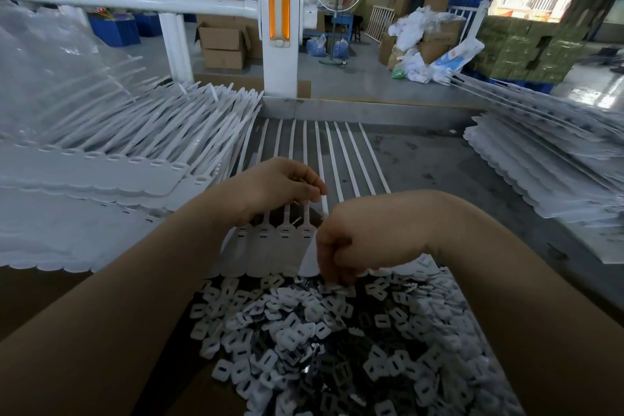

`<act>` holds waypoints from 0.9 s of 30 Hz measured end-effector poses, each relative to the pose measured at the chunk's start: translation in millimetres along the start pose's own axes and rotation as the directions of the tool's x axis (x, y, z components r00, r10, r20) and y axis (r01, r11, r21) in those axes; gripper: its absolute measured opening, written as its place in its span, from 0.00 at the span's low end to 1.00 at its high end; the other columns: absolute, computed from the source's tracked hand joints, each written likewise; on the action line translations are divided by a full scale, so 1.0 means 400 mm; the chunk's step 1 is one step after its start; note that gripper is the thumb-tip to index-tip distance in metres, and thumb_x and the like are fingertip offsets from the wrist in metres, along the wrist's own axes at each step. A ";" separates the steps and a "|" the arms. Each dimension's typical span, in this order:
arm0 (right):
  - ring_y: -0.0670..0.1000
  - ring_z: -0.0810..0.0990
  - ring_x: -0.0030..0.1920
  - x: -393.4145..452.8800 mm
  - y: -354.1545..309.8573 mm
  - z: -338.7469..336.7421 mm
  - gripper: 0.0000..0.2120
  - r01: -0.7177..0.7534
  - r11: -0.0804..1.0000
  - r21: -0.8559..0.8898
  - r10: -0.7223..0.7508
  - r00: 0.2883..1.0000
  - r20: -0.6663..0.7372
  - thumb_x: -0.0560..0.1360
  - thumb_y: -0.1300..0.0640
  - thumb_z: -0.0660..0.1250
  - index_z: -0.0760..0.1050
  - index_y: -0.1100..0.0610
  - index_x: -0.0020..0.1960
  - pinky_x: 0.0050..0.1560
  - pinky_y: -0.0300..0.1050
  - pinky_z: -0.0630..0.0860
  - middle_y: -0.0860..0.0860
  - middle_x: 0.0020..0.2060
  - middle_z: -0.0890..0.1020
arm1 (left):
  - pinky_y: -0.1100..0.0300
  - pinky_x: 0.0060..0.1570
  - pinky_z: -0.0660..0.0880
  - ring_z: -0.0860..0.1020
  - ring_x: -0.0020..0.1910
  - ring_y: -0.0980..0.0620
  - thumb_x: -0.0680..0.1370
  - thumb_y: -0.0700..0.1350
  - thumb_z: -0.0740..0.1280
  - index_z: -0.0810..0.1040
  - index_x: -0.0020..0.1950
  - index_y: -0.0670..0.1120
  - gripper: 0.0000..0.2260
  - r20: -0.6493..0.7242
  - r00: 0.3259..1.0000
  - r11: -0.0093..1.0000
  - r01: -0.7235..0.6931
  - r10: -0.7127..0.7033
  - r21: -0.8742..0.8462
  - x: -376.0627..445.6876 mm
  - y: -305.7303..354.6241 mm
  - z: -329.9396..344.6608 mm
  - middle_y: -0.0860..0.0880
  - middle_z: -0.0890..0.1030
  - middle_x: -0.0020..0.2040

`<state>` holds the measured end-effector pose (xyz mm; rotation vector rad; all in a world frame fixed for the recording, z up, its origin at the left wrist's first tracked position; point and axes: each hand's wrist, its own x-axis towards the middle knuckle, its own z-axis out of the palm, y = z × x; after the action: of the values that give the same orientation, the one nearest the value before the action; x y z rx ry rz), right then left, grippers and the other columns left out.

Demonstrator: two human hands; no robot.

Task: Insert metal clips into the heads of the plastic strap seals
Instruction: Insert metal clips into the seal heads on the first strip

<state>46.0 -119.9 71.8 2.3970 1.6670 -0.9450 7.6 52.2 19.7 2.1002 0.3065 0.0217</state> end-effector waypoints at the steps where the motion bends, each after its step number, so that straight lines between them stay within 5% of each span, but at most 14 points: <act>1: 0.44 0.78 0.37 0.002 -0.009 0.003 0.14 0.028 0.999 0.042 -0.028 1.000 -0.011 0.79 0.63 0.59 0.78 0.47 0.46 0.38 0.40 0.75 0.44 0.38 0.82 | 0.52 0.59 0.75 0.81 0.52 0.50 0.78 0.42 0.68 0.84 0.46 0.53 0.08 0.003 1.000 1.000 -0.004 0.003 0.005 0.000 -0.001 -0.002 0.51 0.85 0.46; 5: 0.45 0.80 0.44 0.025 -0.028 0.021 0.15 0.104 0.994 0.043 -0.097 0.984 -0.149 0.80 0.62 0.59 0.77 0.44 0.57 0.47 0.45 0.80 0.39 0.41 0.77 | 0.53 0.51 0.77 0.81 0.46 0.50 0.79 0.41 0.67 0.84 0.48 0.50 0.07 0.031 0.999 1.000 -0.015 0.015 -0.005 -0.006 0.000 -0.004 0.46 0.85 0.47; 9: 0.48 0.81 0.44 0.002 -0.030 0.010 0.15 0.104 0.992 0.064 -0.098 0.991 -0.090 0.79 0.61 0.60 0.80 0.45 0.53 0.47 0.49 0.81 0.41 0.42 0.80 | 0.60 0.46 0.75 0.80 0.44 0.55 0.79 0.41 0.67 0.83 0.49 0.50 0.07 0.014 0.999 0.999 -0.039 0.039 0.016 -0.008 0.008 -0.002 0.50 0.84 0.45; 12: 0.44 0.81 0.38 -0.006 -0.003 -0.019 0.16 0.012 0.984 0.180 0.049 0.941 -0.336 0.76 0.64 0.62 0.81 0.43 0.45 0.33 0.40 0.79 0.41 0.38 0.80 | 0.67 0.33 0.74 0.79 0.33 0.64 0.79 0.44 0.66 0.82 0.50 0.50 0.05 0.019 0.994 0.982 -0.110 0.108 0.155 -0.013 0.027 0.012 0.53 0.83 0.40; 14: 0.41 0.78 0.31 0.011 0.032 -0.029 0.17 -0.049 0.949 0.311 0.220 0.810 -0.543 0.75 0.65 0.62 0.80 0.45 0.40 0.25 0.35 0.72 0.41 0.36 0.78 | 0.71 0.28 0.71 0.76 0.27 0.65 0.80 0.44 0.66 0.81 0.49 0.49 0.04 0.059 0.985 0.959 -0.174 0.165 0.225 -0.020 0.049 0.023 0.55 0.81 0.36; 17: 0.45 0.78 0.34 0.035 0.092 -0.018 0.15 -0.159 0.874 0.460 0.438 0.666 -0.603 0.76 0.67 0.60 0.81 0.55 0.52 0.30 0.36 0.70 0.47 0.41 0.80 | 0.68 0.45 0.72 0.77 0.48 0.62 0.80 0.47 0.66 0.81 0.56 0.52 0.07 0.262 0.950 0.842 -0.279 0.171 0.462 -0.042 0.089 0.027 0.59 0.79 0.49; 21: 0.65 0.83 0.48 0.052 0.141 0.003 0.16 -0.270 0.792 0.548 0.535 0.739 -0.409 0.72 0.73 0.59 0.79 0.68 0.56 0.43 0.52 0.78 0.64 0.50 0.83 | 0.57 0.70 0.60 0.61 0.74 0.53 0.80 0.58 0.62 0.58 0.77 0.56 0.28 0.524 0.852 0.700 -0.385 0.019 0.601 -0.075 0.126 0.067 0.54 0.60 0.77; 24: 0.62 0.82 0.49 0.054 0.147 -0.001 0.15 -0.255 0.789 0.560 0.529 0.745 -0.407 0.74 0.70 0.59 0.80 0.66 0.56 0.50 0.53 0.79 0.63 0.53 0.82 | 0.50 0.75 0.42 0.42 0.78 0.55 0.81 0.62 0.54 0.42 0.80 0.55 0.33 0.575 0.816 0.630 -0.480 0.064 0.611 -0.091 0.143 0.132 0.54 0.42 0.80; 27: 0.60 0.82 0.48 0.047 0.146 -0.003 0.15 -0.272 0.818 0.506 0.501 0.769 -0.396 0.75 0.69 0.60 0.81 0.64 0.56 0.51 0.54 0.79 0.61 0.52 0.82 | 0.47 0.74 0.32 0.34 0.76 0.56 0.81 0.64 0.49 0.39 0.80 0.54 0.32 0.578 0.814 0.564 -0.502 0.052 0.656 -0.095 0.135 0.183 0.55 0.35 0.79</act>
<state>101.6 -127.9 46.6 3.3612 1.0083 -0.6701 -7.6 -44.5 31.0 2.9168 -0.4708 -0.5724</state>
